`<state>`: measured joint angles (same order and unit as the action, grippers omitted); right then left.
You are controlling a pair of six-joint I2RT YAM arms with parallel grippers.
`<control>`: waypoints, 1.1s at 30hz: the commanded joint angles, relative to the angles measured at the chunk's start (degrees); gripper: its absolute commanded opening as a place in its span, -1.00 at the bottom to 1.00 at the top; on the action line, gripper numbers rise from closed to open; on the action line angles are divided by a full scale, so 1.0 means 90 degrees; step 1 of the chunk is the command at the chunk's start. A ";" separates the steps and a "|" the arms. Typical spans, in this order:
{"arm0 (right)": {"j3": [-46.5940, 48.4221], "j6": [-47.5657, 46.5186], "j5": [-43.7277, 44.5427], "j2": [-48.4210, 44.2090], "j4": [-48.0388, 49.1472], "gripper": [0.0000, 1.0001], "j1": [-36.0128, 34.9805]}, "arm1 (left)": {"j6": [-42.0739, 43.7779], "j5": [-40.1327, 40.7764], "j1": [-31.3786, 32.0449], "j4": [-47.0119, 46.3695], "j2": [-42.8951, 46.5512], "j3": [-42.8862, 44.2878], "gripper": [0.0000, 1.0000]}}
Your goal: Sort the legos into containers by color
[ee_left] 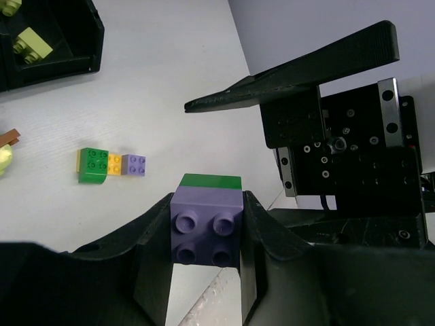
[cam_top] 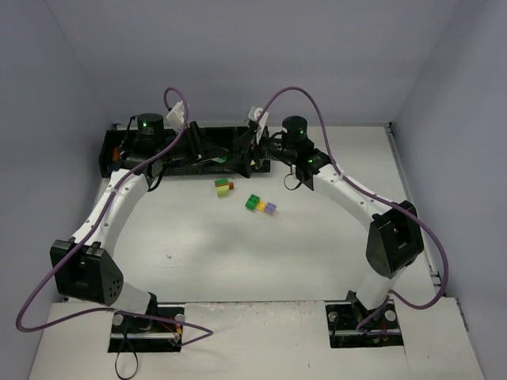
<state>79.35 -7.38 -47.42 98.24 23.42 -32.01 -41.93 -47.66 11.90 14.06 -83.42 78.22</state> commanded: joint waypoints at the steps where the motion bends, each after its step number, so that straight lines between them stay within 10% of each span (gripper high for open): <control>1: 0.0402 0.0009 -0.0405 -0.0212 0.0708 0.56 -0.0086 | -0.0253 -0.0261 0.0035 -0.0567 0.0099 0.0216 -0.87; 12: 0.0529 0.0029 -0.0610 -0.0163 0.0816 0.45 -0.0261 | -0.0282 -0.0437 0.0035 -0.0411 0.0108 0.0177 -0.87; 23: 0.0539 -0.0128 -0.0620 -0.0134 0.0553 -0.34 -0.0311 | -0.0224 -0.0486 0.0045 -0.0244 0.0147 0.0235 -0.87; 33: 0.0373 -0.0333 -0.0444 -0.0241 0.0318 -0.03 -0.0311 | -0.0204 -0.0457 0.0035 -0.0117 0.0147 0.0313 -0.87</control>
<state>81.47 -9.15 -51.44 98.24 23.73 -34.57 -44.12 -50.65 11.94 14.74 -83.48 78.22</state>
